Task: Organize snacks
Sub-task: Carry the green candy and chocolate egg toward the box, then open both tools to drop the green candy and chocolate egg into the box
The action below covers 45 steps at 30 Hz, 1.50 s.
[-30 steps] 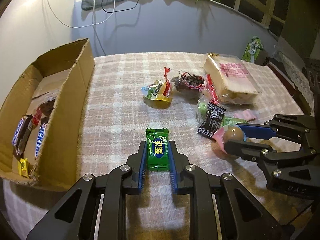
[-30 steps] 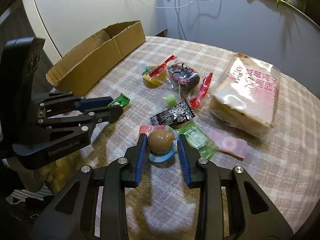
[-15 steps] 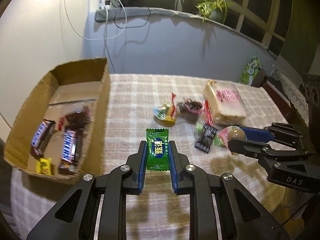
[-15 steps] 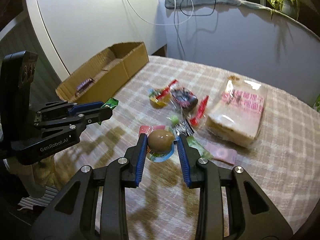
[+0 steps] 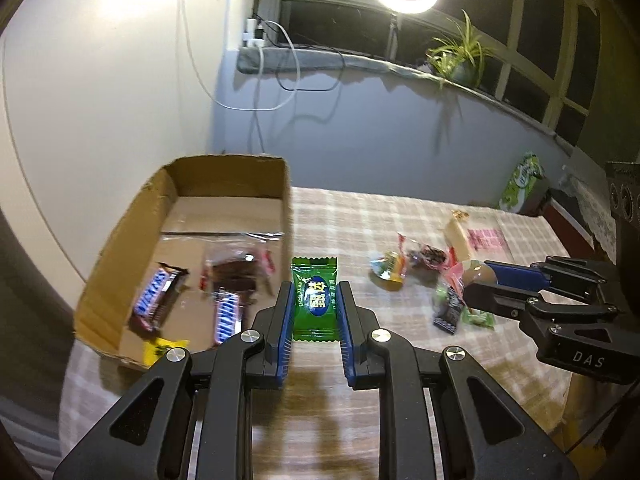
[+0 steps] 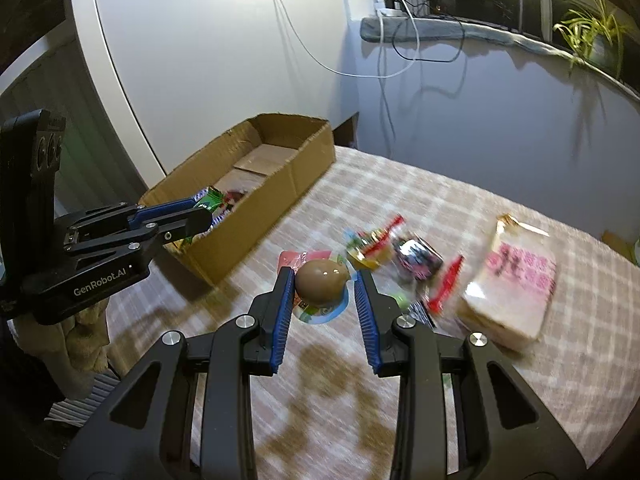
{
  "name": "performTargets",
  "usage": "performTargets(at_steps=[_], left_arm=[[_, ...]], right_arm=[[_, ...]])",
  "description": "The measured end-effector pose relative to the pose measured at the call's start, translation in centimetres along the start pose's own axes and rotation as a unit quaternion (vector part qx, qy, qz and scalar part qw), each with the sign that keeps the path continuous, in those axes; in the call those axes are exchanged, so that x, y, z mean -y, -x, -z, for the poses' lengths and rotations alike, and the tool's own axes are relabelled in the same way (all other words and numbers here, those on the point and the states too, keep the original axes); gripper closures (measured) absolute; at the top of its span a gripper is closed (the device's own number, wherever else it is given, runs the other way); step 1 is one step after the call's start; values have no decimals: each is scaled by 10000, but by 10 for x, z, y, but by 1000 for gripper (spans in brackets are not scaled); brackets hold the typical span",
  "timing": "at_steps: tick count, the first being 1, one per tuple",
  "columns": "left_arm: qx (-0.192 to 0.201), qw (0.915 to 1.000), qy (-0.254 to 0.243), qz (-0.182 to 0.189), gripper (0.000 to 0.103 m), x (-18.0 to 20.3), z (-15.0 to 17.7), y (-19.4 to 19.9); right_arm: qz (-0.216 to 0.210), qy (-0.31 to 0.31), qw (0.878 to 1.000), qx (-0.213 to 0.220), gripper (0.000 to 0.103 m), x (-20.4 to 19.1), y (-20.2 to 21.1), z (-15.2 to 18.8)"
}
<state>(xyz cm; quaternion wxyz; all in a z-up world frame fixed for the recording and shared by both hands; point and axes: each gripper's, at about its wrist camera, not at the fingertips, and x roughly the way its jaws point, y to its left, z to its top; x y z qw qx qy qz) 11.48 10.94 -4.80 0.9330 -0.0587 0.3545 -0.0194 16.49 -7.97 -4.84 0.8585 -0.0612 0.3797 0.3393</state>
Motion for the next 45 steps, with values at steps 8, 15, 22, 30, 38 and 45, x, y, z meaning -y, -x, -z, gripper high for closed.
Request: performTargets(at_steps=[8, 15, 22, 30, 38, 45], left_arm=[[107, 9998, 126, -114, 84, -26, -4, 6], [145, 9995, 215, -201, 84, -46, -7, 5], [148, 9990, 301, -308, 84, -64, -10, 0], [131, 9981, 421, -429, 84, -84, -12, -4], [82, 9979, 459, -455, 84, -95, -12, -10], [109, 9973, 533, -495, 82, -100, -14, -11]], right_arm=[[-106, 94, 9999, 26, 71, -23, -22, -24], [-241, 225, 9995, 19, 71, -44, -45, -45], [-402, 336, 9986, 26, 71, -64, -67, -63], [-522, 470, 9975, -48, 71, -80, -91, -77], [-572, 500, 9969, -178, 70, -87, -111, -83], [-549, 515, 9969, -211, 70, -88, -116, -85]])
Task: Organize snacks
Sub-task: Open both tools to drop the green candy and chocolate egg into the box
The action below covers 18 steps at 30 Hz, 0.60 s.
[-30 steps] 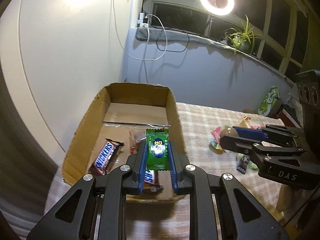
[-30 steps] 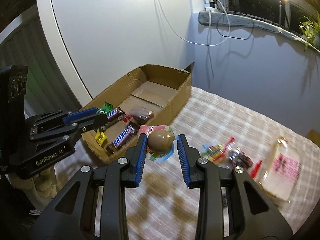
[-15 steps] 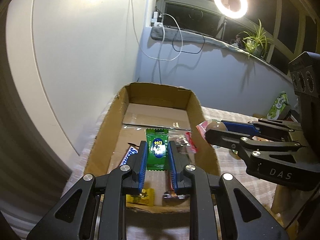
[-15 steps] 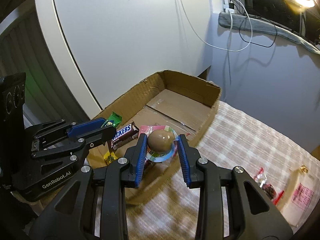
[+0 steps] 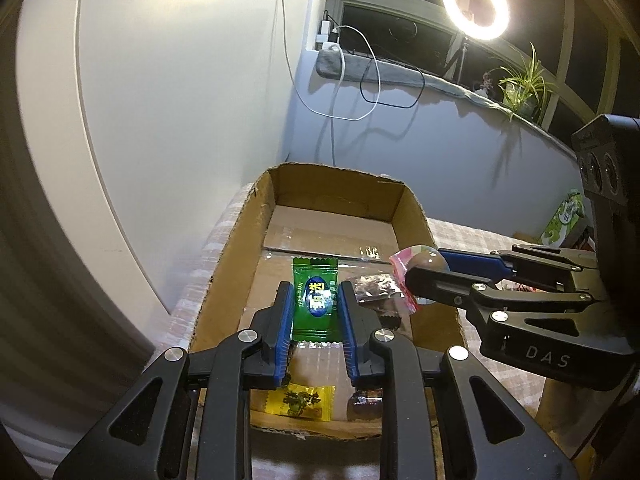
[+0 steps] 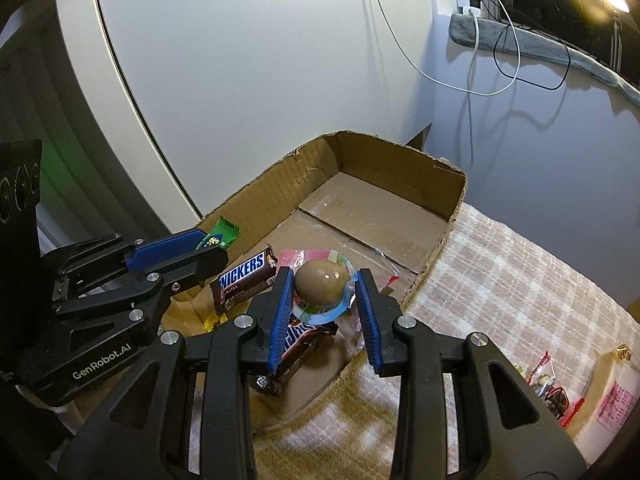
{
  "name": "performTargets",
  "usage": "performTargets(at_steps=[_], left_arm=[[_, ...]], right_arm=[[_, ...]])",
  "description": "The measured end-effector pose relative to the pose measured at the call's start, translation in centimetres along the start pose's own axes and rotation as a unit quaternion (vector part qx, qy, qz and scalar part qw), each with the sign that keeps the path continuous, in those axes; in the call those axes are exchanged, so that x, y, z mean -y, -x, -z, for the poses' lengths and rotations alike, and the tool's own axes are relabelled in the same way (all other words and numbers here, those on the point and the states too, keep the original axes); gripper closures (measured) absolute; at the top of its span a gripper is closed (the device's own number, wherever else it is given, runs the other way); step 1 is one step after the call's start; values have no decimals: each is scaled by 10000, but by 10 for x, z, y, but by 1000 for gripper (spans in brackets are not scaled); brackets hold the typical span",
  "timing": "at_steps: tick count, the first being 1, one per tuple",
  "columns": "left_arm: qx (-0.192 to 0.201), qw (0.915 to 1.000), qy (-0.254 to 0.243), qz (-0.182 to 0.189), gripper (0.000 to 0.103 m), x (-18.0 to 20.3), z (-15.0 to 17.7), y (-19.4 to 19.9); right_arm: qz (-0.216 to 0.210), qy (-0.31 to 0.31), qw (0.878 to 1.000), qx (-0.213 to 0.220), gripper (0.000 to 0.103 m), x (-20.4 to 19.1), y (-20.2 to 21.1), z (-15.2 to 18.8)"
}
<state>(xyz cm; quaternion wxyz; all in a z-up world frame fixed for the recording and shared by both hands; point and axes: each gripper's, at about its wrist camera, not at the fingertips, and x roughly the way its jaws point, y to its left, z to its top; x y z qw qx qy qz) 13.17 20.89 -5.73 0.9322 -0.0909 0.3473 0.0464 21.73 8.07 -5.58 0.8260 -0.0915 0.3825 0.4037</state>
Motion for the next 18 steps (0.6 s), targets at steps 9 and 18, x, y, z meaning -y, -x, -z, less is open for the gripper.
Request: performTargets(at_steps=[9, 18], left_arm=[[37, 10000, 38, -64, 79, -1, -1, 2], [129, 9999, -28, -70, 79, 8, -2, 11]], right_arm=[[104, 23, 9999, 61, 54, 0, 5, 0], [132, -69, 9997, 174, 53, 4, 19, 3]])
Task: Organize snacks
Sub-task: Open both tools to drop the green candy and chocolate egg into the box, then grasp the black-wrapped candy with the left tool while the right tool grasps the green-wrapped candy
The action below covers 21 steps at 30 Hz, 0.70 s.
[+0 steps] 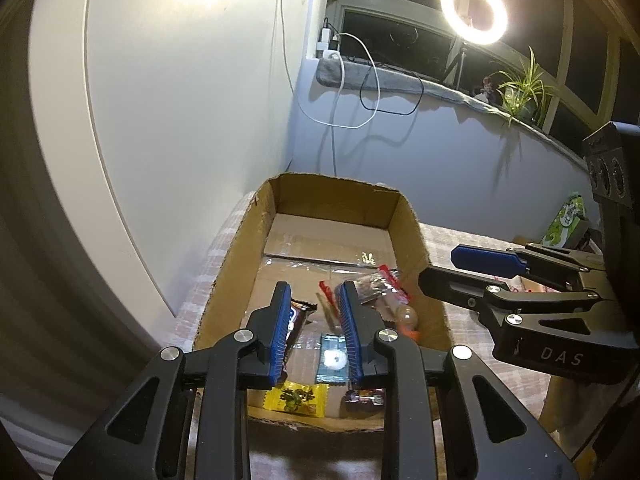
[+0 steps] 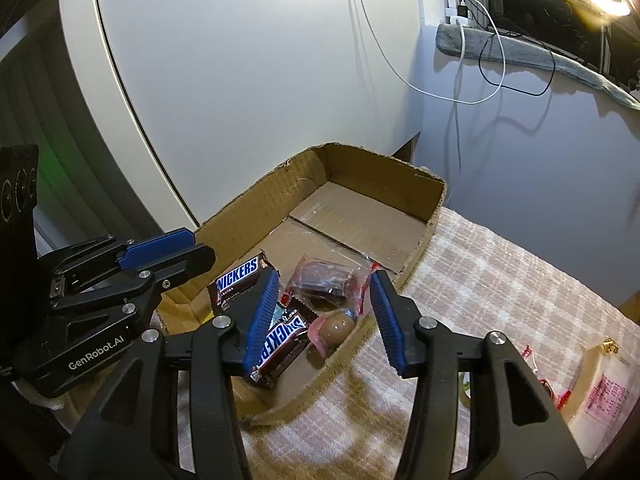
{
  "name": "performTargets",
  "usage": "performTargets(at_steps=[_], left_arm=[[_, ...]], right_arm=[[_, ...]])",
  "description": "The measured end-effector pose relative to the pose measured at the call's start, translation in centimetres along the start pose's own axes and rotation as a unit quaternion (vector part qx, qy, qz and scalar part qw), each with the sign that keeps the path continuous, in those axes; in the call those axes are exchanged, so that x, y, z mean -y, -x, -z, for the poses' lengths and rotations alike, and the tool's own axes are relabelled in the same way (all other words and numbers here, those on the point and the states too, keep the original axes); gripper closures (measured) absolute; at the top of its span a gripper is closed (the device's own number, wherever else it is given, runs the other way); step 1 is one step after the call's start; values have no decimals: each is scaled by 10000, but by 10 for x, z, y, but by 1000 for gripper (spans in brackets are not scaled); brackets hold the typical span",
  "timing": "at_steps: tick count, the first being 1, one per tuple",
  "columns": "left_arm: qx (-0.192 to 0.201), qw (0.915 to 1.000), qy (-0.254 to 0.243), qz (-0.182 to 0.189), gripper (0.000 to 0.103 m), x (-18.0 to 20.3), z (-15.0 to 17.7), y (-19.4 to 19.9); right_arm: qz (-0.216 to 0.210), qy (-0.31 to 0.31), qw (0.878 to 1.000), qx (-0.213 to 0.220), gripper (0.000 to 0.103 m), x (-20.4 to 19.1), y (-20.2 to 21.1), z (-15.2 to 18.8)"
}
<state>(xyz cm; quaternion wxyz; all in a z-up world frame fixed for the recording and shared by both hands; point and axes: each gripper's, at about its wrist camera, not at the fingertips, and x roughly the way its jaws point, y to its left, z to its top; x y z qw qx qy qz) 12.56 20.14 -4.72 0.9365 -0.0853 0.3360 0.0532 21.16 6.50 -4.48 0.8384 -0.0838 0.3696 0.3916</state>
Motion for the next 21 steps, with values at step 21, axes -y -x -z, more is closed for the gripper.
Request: performTargets(at_steps=[21], left_arm=[[24, 9986, -328, 424, 79, 63, 6, 16]], right_arm=[[440, -416, 9977, 312, 53, 52, 82, 40]])
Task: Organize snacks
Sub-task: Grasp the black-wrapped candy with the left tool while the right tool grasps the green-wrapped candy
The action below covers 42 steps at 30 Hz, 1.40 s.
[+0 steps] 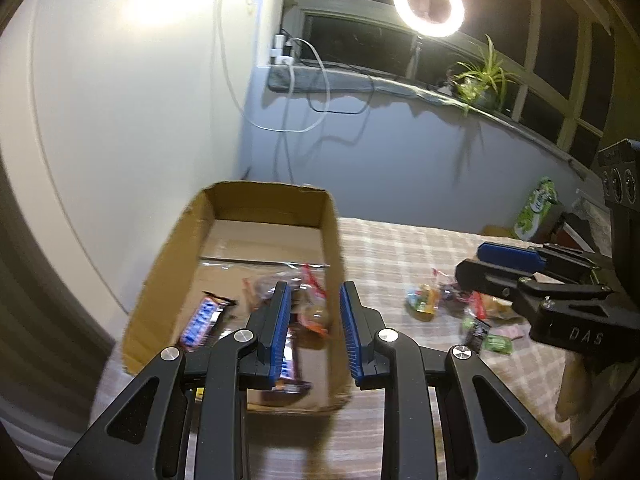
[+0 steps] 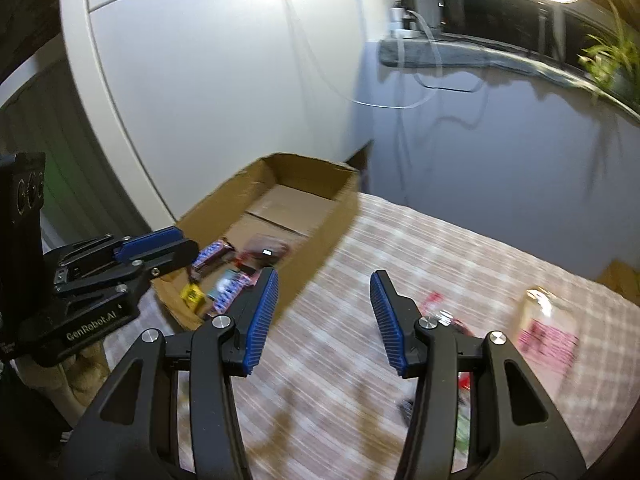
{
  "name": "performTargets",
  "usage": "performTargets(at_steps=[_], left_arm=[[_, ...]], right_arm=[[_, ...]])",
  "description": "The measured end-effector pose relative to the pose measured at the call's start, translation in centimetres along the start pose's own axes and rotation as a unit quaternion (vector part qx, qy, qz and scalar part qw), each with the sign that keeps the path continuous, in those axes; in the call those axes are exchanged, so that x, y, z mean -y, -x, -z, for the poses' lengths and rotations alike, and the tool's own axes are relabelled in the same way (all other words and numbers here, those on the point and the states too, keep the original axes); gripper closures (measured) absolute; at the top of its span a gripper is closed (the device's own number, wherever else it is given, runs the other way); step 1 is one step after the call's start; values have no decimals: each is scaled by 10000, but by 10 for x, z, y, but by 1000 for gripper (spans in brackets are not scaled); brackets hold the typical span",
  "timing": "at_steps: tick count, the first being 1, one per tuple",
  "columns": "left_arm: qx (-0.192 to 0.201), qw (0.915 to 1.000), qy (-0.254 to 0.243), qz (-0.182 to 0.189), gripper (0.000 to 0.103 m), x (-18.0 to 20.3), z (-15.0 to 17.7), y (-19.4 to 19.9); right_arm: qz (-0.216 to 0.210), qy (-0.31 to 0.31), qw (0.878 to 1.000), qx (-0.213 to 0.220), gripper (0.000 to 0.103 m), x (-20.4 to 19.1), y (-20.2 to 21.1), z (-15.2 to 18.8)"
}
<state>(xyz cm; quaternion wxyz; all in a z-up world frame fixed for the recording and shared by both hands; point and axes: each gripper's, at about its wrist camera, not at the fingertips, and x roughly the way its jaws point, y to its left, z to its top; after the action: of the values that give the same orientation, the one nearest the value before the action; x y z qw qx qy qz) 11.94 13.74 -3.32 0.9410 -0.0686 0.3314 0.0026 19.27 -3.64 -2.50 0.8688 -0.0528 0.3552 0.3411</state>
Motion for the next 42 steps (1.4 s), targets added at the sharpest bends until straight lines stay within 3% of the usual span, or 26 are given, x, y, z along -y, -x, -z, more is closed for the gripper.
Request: performTargets(at_steps=[6, 12, 17, 22, 28, 32, 42], left_arm=[[-153, 9994, -175, 266, 79, 30, 4, -10], [-336, 9975, -314, 542, 71, 57, 11, -22], [-507, 9946, -476, 774, 71, 80, 16, -31], [-791, 9891, -602, 1083, 71, 101, 26, -44], [-1228, 9794, -835, 1368, 71, 127, 41, -64], [-1416, 9752, -896, 1448, 71, 138, 46, -78], [-1586, 9695, -1160, 1468, 71, 156, 49, -100]], right_arm=[[405, -316, 9987, -16, 53, 45, 28, 21], [841, -750, 9935, -152, 53, 96, 51, 48], [975, -998, 9897, -315, 53, 125, 57, 70], [776, -940, 9912, -524, 53, 132, 53, 87], [471, -354, 9953, -772, 53, 115, 34, 100], [187, -166, 9946, -1006, 60, 107, 20, 106], [57, 208, 9922, -1226, 68, 103, 0, 112]])
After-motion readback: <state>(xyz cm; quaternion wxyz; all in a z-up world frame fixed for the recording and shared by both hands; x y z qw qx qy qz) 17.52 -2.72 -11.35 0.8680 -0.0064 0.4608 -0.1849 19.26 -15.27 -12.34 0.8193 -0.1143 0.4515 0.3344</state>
